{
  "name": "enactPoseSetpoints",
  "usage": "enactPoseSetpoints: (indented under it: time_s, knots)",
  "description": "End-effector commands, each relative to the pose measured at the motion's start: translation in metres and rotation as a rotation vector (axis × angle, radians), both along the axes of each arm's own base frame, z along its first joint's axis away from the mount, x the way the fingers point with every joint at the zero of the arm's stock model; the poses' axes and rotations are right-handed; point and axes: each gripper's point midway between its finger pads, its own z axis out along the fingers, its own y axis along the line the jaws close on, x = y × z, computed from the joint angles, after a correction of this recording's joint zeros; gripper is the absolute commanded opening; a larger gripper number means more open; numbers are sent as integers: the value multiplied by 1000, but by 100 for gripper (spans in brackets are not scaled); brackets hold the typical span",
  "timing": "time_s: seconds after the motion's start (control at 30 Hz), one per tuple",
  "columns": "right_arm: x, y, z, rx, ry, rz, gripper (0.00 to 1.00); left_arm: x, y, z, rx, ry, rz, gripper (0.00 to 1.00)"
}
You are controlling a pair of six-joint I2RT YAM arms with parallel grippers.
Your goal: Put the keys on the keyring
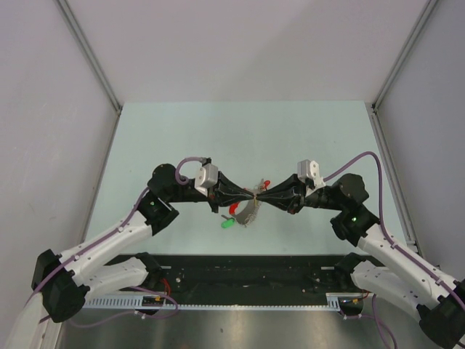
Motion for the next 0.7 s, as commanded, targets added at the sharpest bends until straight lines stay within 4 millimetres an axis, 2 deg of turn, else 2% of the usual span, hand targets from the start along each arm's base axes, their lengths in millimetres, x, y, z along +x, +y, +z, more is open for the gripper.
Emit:
enactPoseSetpoints:
  time_s: [0.0,0.27,0.37,0.47,0.67]
  knots:
    - [-5,0,25,46,-64,24,10,-7,-2,8,-24,-13,-35,0]
    - [-7,3,22,34,-59,47,10,-11,-5,8,-23,-16,-56,0]
    - [-6,4,22,27,-60,44,0,-13,-5,8,-20,-17,-64,0]
    - [-6,4,22,20,-57,38,0,-13,-5,5,-10,-15,-62,0]
    - [3,-1,19,-21,-47,-32,0,-7,-1,-8,55,-10,-11,12]
